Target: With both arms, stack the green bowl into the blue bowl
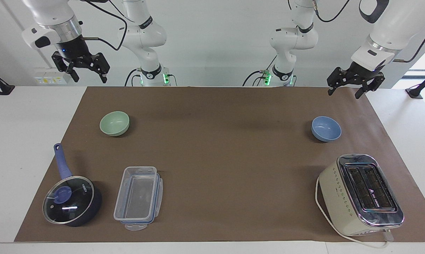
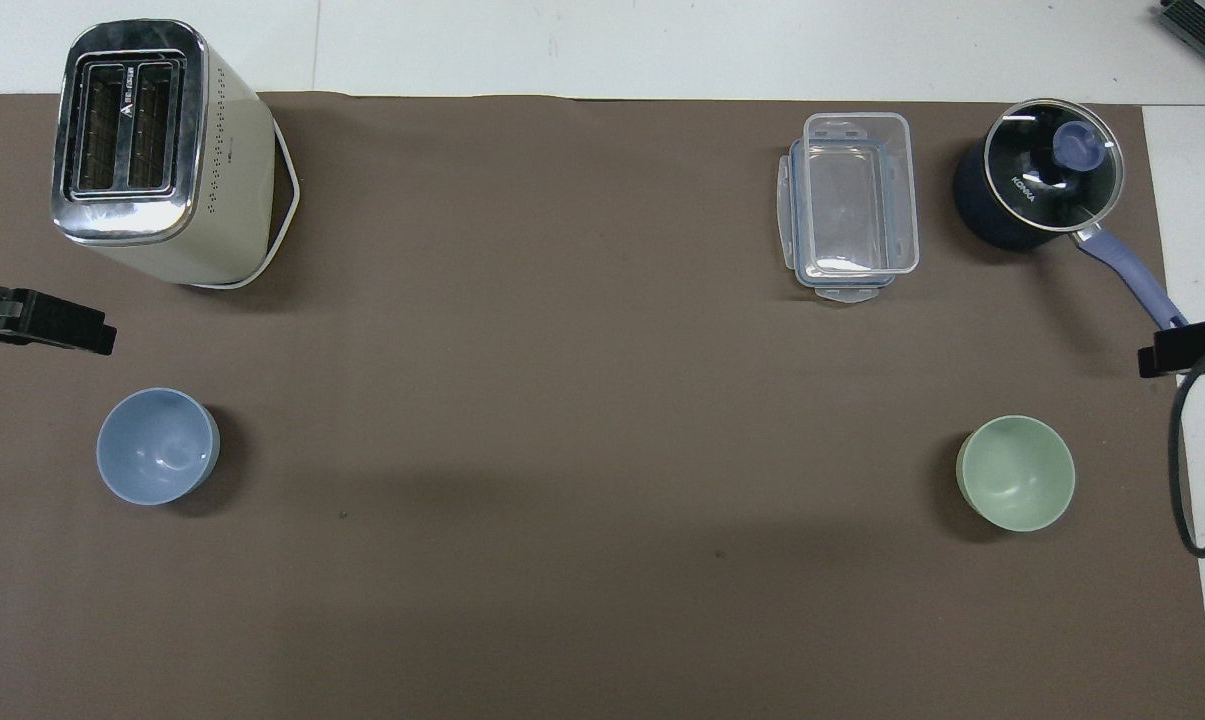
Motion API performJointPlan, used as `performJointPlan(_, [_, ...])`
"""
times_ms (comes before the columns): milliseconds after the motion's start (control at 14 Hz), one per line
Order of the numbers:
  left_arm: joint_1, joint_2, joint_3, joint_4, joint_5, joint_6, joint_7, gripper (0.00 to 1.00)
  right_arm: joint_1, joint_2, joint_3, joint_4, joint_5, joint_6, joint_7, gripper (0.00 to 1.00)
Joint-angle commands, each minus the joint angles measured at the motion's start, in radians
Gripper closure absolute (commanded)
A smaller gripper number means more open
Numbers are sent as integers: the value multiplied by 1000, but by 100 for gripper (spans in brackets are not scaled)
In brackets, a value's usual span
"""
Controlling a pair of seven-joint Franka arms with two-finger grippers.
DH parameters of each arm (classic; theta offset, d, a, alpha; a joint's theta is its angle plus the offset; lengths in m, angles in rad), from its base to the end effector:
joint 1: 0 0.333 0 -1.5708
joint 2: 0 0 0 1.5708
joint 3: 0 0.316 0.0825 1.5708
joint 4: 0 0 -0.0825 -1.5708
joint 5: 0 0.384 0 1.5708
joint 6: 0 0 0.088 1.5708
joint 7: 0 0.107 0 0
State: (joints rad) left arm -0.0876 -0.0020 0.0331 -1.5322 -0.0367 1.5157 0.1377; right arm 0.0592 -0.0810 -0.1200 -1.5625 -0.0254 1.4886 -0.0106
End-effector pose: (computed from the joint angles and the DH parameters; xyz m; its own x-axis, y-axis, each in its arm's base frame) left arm 0.5476 -0.0340 0.6390 0.9812 -0.1929 -0.0093 -0.1924 -0.9806 0.0384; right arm 0.5194 -0.0375 0.6644 0.9986 -0.0519 0.0064 -0.0520 -0.9985 0.0157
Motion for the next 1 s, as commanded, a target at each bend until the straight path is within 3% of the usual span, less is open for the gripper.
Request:
performJointPlan(0, [-6,0,-2,12,11,-12,-6,0,4,-19,2,-27,-21,30,-15,0])
performJointPlan(931, [-6,0,-2,12,9,-14,-10,0,4,-22,2,-36,-19,25,-17,0])
